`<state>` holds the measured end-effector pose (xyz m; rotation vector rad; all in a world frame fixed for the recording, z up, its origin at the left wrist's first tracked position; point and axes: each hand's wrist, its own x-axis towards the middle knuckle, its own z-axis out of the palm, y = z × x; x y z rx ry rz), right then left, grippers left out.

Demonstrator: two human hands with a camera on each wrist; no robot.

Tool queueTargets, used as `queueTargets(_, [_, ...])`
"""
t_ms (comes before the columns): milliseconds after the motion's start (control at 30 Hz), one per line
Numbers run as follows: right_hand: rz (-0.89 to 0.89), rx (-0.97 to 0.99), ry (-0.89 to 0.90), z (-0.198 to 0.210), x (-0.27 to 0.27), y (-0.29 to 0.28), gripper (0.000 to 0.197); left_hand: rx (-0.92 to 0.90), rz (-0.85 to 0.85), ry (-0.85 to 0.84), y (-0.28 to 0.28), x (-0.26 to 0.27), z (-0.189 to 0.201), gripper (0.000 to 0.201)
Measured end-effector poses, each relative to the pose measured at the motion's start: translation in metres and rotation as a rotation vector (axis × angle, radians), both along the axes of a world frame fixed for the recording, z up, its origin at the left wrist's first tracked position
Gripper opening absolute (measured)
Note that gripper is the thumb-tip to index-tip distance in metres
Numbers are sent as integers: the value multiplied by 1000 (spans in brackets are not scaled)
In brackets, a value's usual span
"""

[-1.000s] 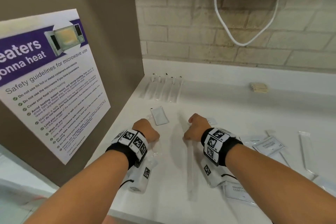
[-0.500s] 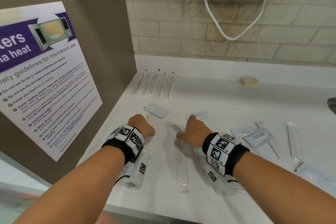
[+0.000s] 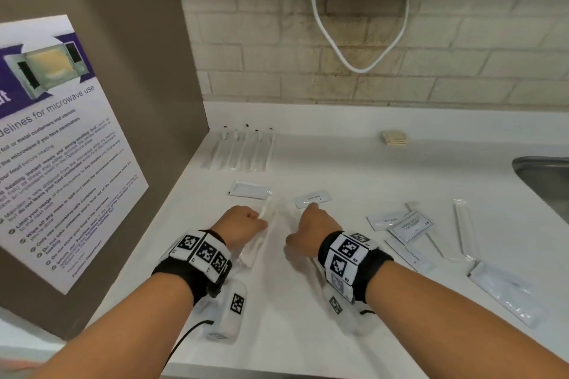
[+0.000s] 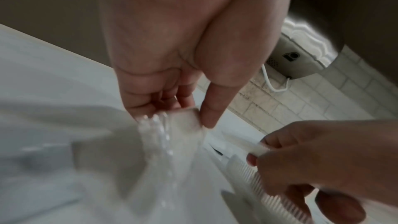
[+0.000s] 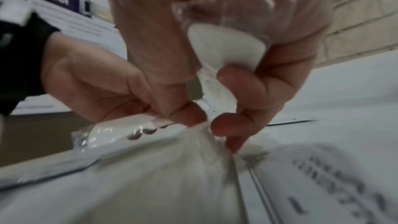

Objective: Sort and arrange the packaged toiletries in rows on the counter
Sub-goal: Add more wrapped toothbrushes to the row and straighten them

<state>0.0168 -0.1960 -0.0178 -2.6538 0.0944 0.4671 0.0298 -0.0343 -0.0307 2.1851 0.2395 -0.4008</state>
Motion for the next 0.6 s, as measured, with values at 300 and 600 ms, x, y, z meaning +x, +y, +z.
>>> queueTargets(300, [-239, 755, -122, 26, 18, -63, 38, -428, -53, 84, -77, 1, 25, 34])
queueTargets(600, [-418, 347, -260, 26, 18, -185, 18, -277, -306, -83, -154, 9, 30, 14])
